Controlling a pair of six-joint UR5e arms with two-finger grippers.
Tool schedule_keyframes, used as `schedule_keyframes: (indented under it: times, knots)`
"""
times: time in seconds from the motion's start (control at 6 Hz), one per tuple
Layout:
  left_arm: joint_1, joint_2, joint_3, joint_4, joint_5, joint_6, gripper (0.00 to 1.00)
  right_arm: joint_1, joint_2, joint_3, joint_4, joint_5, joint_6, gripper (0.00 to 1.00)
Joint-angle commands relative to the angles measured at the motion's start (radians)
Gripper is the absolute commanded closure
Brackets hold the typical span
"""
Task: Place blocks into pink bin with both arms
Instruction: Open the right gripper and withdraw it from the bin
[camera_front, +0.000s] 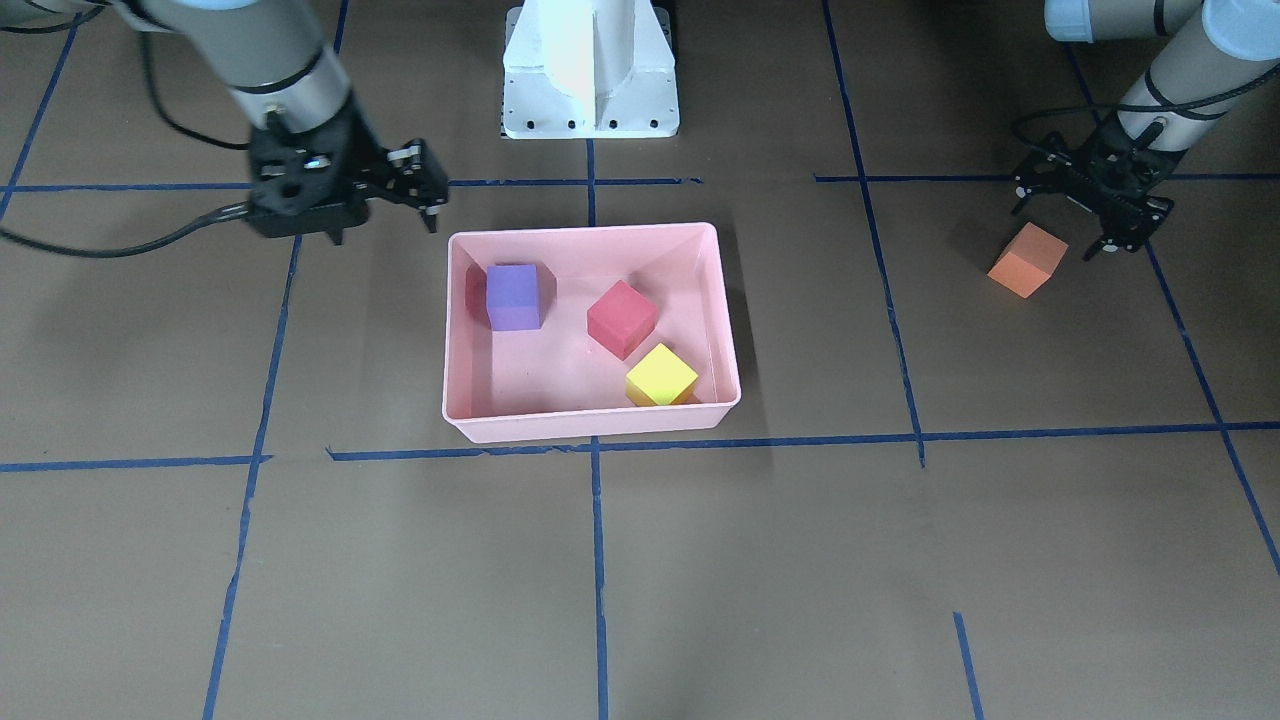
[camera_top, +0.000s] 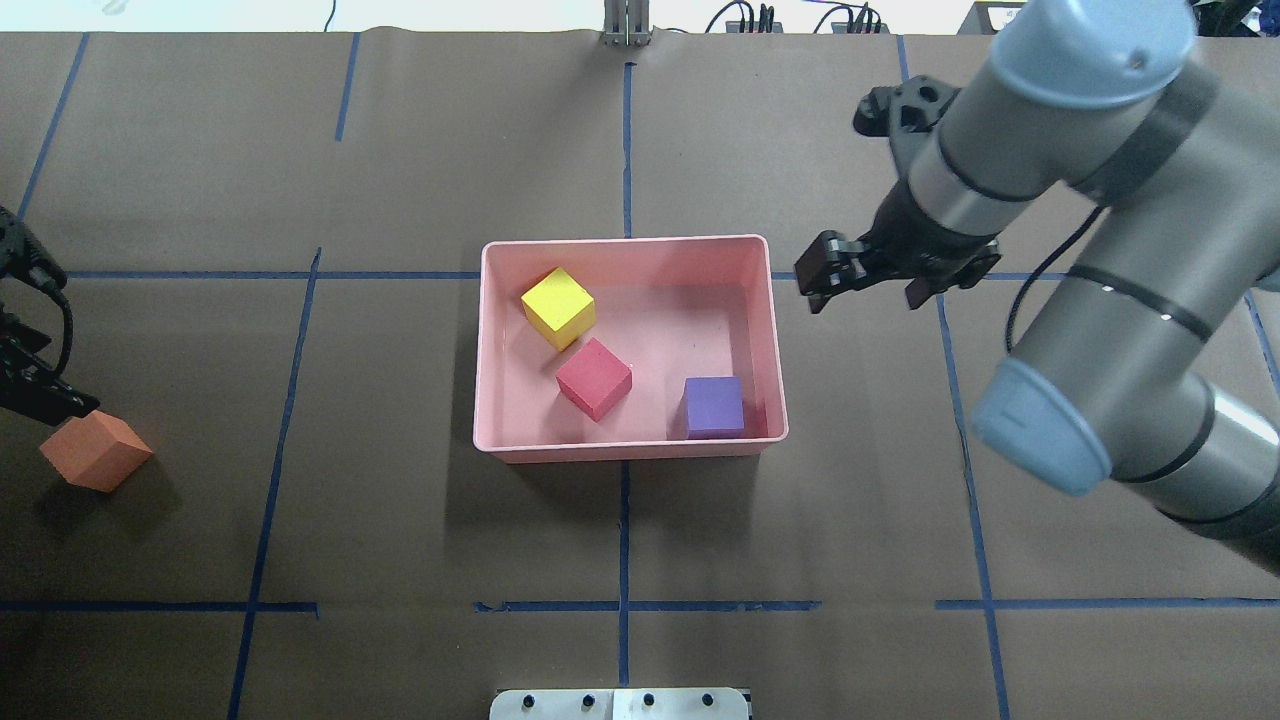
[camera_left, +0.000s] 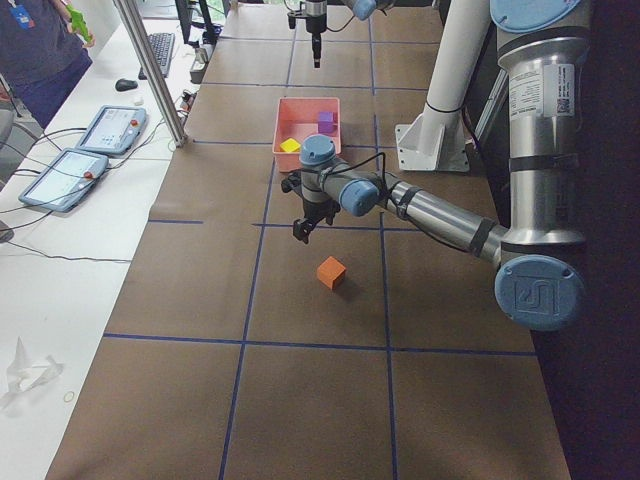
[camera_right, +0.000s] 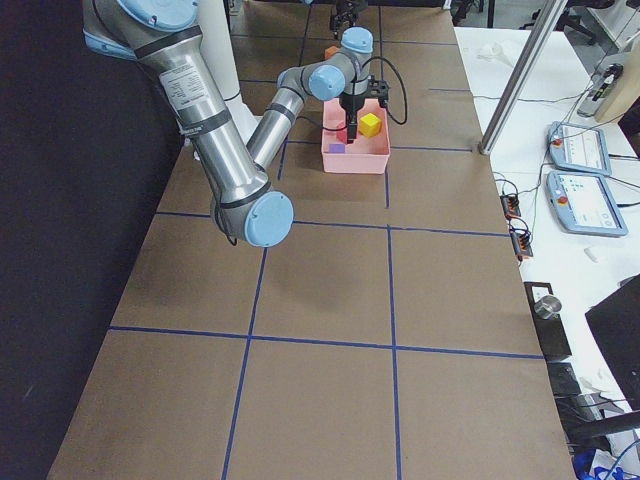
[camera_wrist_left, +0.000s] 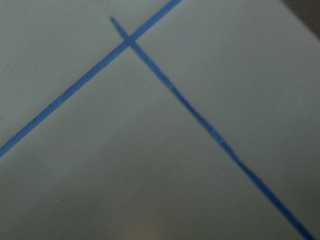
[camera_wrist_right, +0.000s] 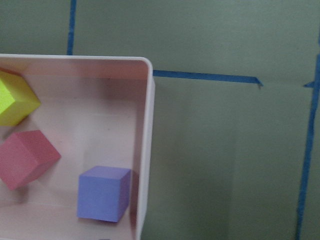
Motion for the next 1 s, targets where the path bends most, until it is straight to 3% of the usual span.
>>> schedule_keyframes:
  times: [0.0, 0.5, 0.83]
  knots:
    - [-0.006, 0.03, 0.006, -0.011, -0.001, 0.032, 0.0, 0.159, -0.198, 0.068, 0.0, 0.072, -0.317, 0.0]
    - [-0.011, 0.107, 0.136, -0.305, -0.009, 0.03, 0.0, 0.393, -0.462, 0.076, 0.001, 0.075, -0.878, 0.0]
    - [-0.008, 0.102, 0.23, -0.384, -0.036, -0.025, 0.0, 0.423, -0.504, 0.061, 0.004, 0.084, -0.932, 0.0]
